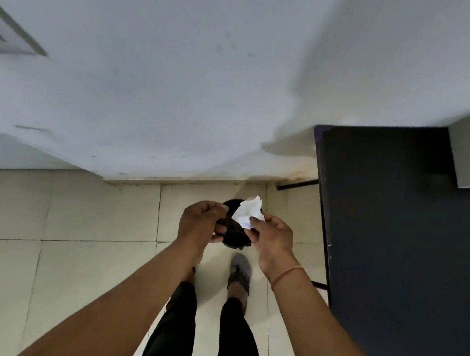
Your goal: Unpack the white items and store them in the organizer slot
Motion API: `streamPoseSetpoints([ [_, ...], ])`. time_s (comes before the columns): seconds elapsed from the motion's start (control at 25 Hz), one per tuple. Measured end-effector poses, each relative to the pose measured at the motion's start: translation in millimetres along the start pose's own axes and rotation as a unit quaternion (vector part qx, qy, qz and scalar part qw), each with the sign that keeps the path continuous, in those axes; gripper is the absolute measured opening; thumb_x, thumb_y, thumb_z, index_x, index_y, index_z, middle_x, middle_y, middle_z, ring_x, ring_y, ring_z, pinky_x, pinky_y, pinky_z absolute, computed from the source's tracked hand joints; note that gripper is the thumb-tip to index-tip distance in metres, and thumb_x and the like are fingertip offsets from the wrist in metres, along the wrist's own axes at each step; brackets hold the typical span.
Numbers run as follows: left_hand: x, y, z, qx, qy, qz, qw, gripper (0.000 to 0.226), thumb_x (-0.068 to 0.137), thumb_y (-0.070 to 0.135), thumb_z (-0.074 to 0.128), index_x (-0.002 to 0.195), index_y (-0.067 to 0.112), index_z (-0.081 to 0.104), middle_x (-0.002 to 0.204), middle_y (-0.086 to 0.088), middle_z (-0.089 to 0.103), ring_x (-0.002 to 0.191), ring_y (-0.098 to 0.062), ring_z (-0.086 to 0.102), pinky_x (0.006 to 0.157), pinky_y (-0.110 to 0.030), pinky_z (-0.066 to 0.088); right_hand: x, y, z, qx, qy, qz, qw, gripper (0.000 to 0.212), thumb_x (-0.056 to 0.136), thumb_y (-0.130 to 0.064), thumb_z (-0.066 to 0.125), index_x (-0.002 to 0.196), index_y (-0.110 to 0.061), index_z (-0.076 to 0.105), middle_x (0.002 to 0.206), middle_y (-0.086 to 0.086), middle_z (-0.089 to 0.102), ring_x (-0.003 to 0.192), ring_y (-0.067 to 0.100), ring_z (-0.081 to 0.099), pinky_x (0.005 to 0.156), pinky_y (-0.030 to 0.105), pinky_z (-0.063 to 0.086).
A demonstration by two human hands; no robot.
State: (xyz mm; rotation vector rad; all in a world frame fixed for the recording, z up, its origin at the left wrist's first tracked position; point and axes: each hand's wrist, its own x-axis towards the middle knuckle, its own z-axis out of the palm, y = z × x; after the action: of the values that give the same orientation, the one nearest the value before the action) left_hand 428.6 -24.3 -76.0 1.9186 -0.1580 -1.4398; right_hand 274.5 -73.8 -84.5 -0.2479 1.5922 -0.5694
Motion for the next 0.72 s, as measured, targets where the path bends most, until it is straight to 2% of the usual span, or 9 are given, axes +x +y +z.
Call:
streamPoseSetpoints([
  [0.12, 82, -40, -2, 0.042, 0.005, -0.049, 0.998, 0.011, 0.097, 0.016, 0.071, 0.102, 0.012, 0.080, 0.093, -0.005, 0.079, 0.068, -0.023, 0.073, 0.053, -0.030, 0.058, 80, 35, 14, -0.036, 0.048, 0.022, 0.998, 0.021, 0.086, 0.010, 0.075, 0.087, -0.010, 0.071, 0.107, 0.020, 0.075, 0.091, 0.030, 0.074, 0.063, 0.025, 0.063],
  [0.24, 170, -81, -1, 0.076, 0.002, -0.070, 0.995, 0.016, 0.098, 0.015, 0.069, 0.107, 0.006, 0.079, 0.095, -0.010, 0.076, 0.068, -0.025, 0.072, 0.059, -0.033, 0.056, 160, 81, 30, -0.069, 0.076, 0.029, 0.994, 0.022, 0.086, 0.004, 0.076, 0.086, -0.016, 0.069, 0.095, 0.011, 0.073, 0.075, 0.021, 0.070, 0.051, 0.023, 0.060],
  [0.32, 227, -112, 3, 0.106, -0.007, -0.071, 0.992, 0.018, 0.095, 0.017, 0.069, 0.106, 0.008, 0.079, 0.094, -0.010, 0.075, 0.066, -0.023, 0.071, 0.059, -0.032, 0.055, 212, 116, 39, -0.103, 0.095, 0.021, 0.990, 0.016, 0.086, -0.001, 0.077, 0.095, -0.013, 0.073, 0.089, 0.010, 0.072, 0.068, 0.022, 0.067, 0.054, 0.029, 0.062],
  [0.4, 272, -138, 8, 0.131, -0.016, -0.072, 0.989, 0.017, 0.090, 0.021, 0.068, 0.099, 0.012, 0.079, 0.090, -0.009, 0.075, 0.066, -0.023, 0.071, 0.058, -0.031, 0.054, 260, 145, 45, -0.136, 0.123, 0.016, 0.983, 0.020, 0.086, -0.003, 0.077, 0.105, -0.009, 0.076, 0.087, 0.012, 0.074, 0.065, 0.026, 0.069, 0.069, 0.043, 0.066],
  [0.48, 300, -157, 12, 0.147, -0.020, -0.073, 0.986, 0.009, 0.090, 0.020, 0.069, 0.084, 0.017, 0.076, 0.085, -0.008, 0.074, 0.065, -0.022, 0.071, 0.056, -0.030, 0.054, 295, 159, 47, -0.168, 0.121, 0.016, 0.978, 0.024, 0.090, -0.001, 0.070, 0.113, -0.004, 0.075, 0.105, 0.019, 0.077, 0.086, 0.036, 0.076, 0.087, 0.051, 0.065],
  [0.56, 321, -176, 16, 0.182, -0.045, -0.069, 0.980, 0.018, 0.093, 0.017, 0.071, 0.077, 0.022, 0.070, 0.082, -0.007, 0.072, 0.063, -0.017, 0.070, 0.053, -0.030, 0.056, 321, 171, 49, -0.227, 0.086, 0.039, 0.969, 0.032, 0.096, -0.004, 0.060, 0.126, 0.001, 0.068, 0.126, 0.024, 0.071, 0.113, 0.040, 0.071, 0.096, 0.053, 0.061],
  [0.64, 332, -188, 19, 0.216, -0.064, -0.074, 0.972, 0.017, 0.094, 0.017, 0.071, 0.080, 0.024, 0.068, 0.084, -0.007, 0.072, 0.070, -0.021, 0.072, 0.064, -0.037, 0.063, 331, 175, 50, -0.266, 0.073, 0.053, 0.960, 0.037, 0.098, -0.010, 0.056, 0.131, 0.003, 0.063, 0.133, 0.024, 0.067, 0.120, 0.041, 0.067, 0.099, 0.052, 0.059],
  [0.72, 327, -190, 18, 0.219, -0.048, -0.071, 0.972, 0.007, 0.089, 0.024, 0.076, 0.095, 0.021, 0.074, 0.096, -0.012, 0.077, 0.083, -0.028, 0.074, 0.080, -0.045, 0.065, 326, 174, 52, -0.249, 0.090, 0.034, 0.964, 0.037, 0.095, -0.013, 0.056, 0.129, 0.000, 0.065, 0.127, 0.021, 0.069, 0.117, 0.043, 0.067, 0.100, 0.053, 0.059],
])
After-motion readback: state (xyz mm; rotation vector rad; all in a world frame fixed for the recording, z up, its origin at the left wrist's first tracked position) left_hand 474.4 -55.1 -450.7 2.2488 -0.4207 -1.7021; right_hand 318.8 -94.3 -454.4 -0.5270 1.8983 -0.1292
